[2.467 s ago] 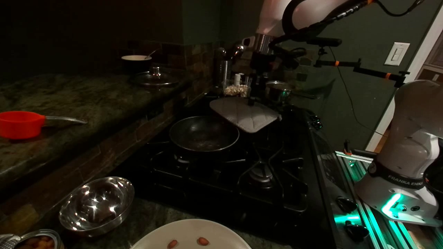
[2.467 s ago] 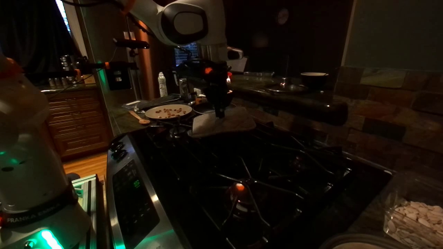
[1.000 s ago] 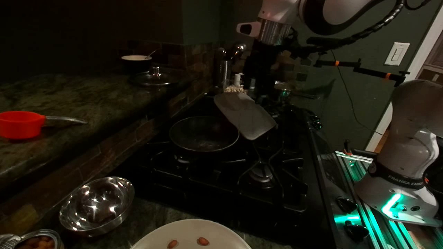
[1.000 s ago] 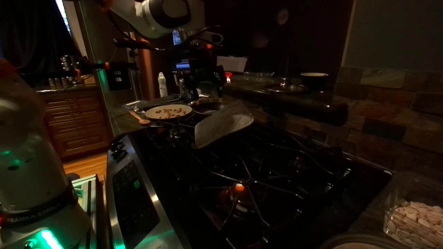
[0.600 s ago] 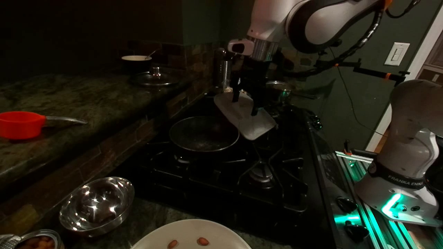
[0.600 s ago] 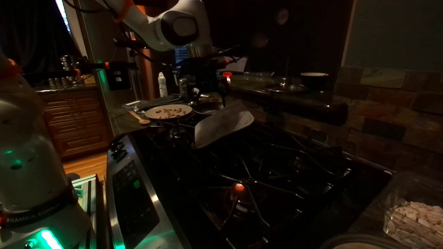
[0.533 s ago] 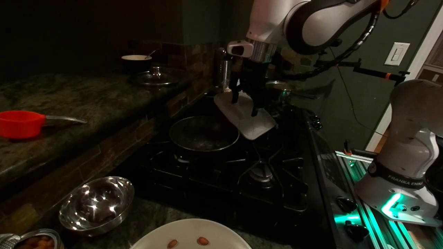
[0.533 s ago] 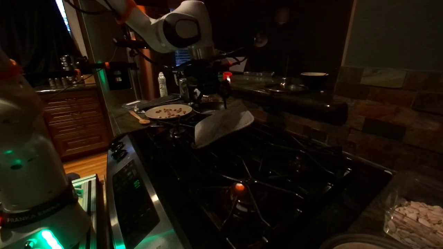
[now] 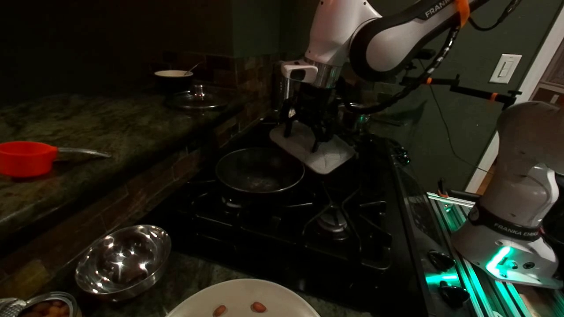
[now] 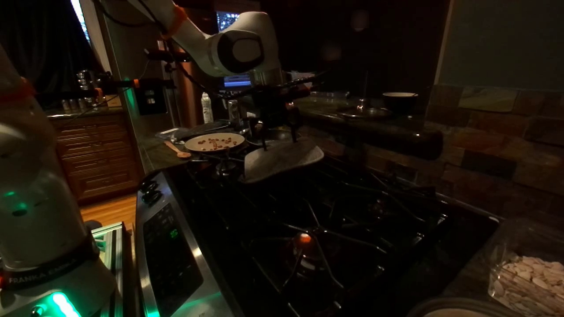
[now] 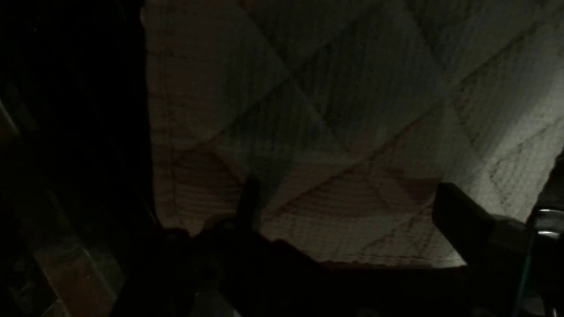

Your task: Put the white item on the stove

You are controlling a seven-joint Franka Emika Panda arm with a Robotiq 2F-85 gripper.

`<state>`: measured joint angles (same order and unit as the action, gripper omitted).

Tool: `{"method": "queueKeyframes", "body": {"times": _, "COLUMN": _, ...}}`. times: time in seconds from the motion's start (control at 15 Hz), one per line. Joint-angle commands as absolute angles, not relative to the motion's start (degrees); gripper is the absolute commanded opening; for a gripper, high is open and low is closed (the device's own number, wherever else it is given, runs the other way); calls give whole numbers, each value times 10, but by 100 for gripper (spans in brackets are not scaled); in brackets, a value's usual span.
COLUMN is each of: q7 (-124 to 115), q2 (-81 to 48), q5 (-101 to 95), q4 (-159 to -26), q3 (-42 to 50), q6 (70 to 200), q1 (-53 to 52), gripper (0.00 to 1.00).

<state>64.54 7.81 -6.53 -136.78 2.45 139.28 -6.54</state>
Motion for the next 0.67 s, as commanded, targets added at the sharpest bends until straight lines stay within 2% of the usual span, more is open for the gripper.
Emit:
{"method": "queueKeyframes", "body": {"times": 0.0, "q7": 696, "q2": 52, "q5": -36, "q4": -1362, "q3": 22, "q6": 1400, "q1": -57, "gripper": 100}}
{"method": "queueKeyframes", "body": {"times": 0.53, "q7": 738, "q2": 22, "q5": 5, "q4": -1350, "q3": 15, "q6": 1385, "q1": -45, "gripper": 100}}
{"method": "queueKeyframes", "body": {"times": 0.6, "q7": 741, "q2": 20, "q5": 7, "q4": -1349, "q3": 14, "q6": 1384, "q1": -44, "gripper": 93}}
